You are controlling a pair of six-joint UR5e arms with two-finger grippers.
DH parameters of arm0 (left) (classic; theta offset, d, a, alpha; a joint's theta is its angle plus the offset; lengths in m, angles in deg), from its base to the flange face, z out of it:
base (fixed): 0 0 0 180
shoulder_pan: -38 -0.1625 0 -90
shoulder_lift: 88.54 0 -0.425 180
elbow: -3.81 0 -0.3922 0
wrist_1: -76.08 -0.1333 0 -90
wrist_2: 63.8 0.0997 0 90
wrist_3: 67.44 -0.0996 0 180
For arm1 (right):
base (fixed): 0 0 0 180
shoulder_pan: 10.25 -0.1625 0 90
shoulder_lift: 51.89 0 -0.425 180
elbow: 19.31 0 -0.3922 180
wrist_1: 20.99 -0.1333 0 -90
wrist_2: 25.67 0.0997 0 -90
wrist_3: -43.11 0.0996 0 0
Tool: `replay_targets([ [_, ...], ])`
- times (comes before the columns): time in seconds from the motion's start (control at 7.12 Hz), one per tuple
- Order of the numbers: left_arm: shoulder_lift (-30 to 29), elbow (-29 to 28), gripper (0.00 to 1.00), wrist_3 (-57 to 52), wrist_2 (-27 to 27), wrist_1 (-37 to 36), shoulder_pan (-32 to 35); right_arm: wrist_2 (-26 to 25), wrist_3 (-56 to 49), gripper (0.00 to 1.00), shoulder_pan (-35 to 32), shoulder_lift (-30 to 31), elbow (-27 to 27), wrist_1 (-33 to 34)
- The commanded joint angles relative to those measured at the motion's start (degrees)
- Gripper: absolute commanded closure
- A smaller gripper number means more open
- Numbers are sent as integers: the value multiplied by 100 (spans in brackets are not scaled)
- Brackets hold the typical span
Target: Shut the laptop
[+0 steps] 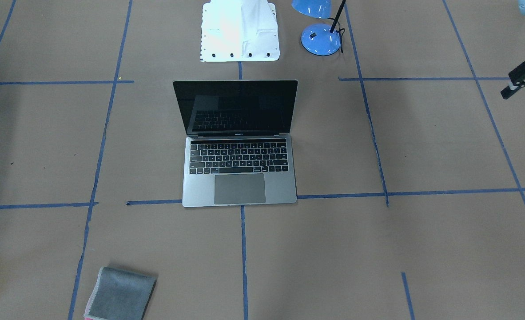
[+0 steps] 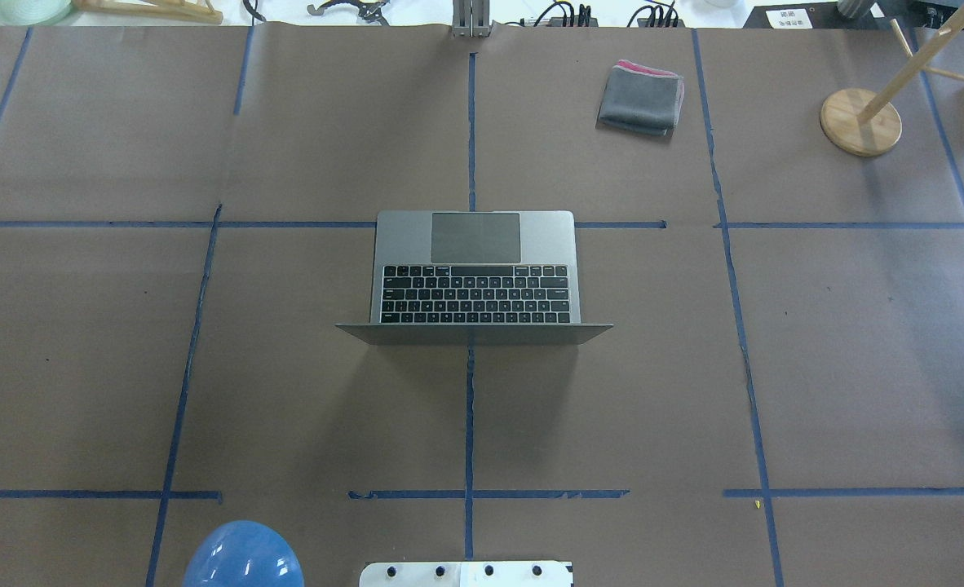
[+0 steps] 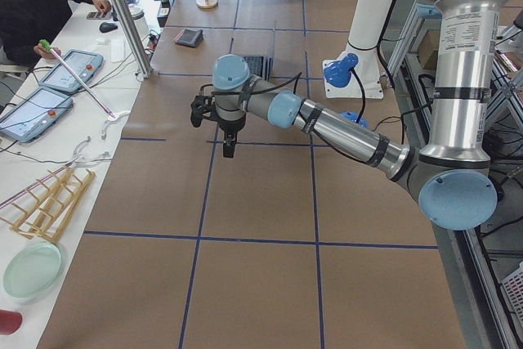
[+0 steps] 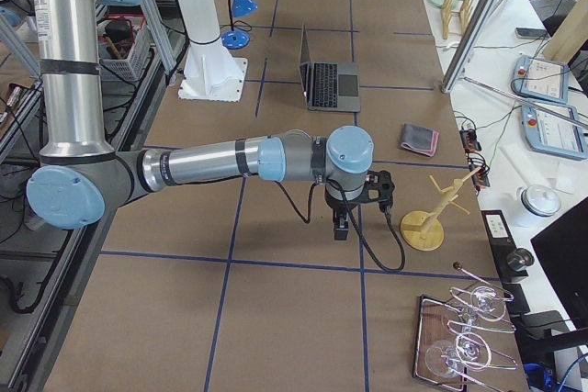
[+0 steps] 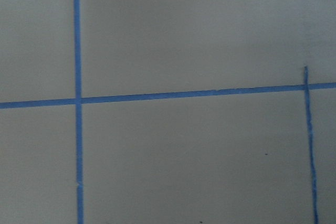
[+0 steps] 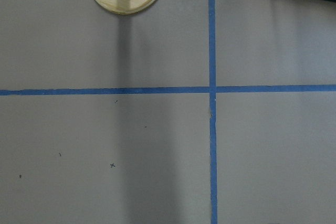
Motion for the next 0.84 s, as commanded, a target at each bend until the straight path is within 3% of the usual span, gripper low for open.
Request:
replay_targets([
  [0.0,-588,637,1,1792,64,1,-943,-9,1020,1,366,3,690,-2],
  [0.28,-1353,674,6,3008,74,-8,-1421,-61,2739,3,1111,3,1779,-10],
  [0.42,-1652,674,15,3526,109,-8,-1709,-253,3593,4,1620,-23,2254,-19],
  [0.7,-2329,674,42,4712,869,-8,-2727,-667,5621,13,2606,-58,2592,-1216],
])
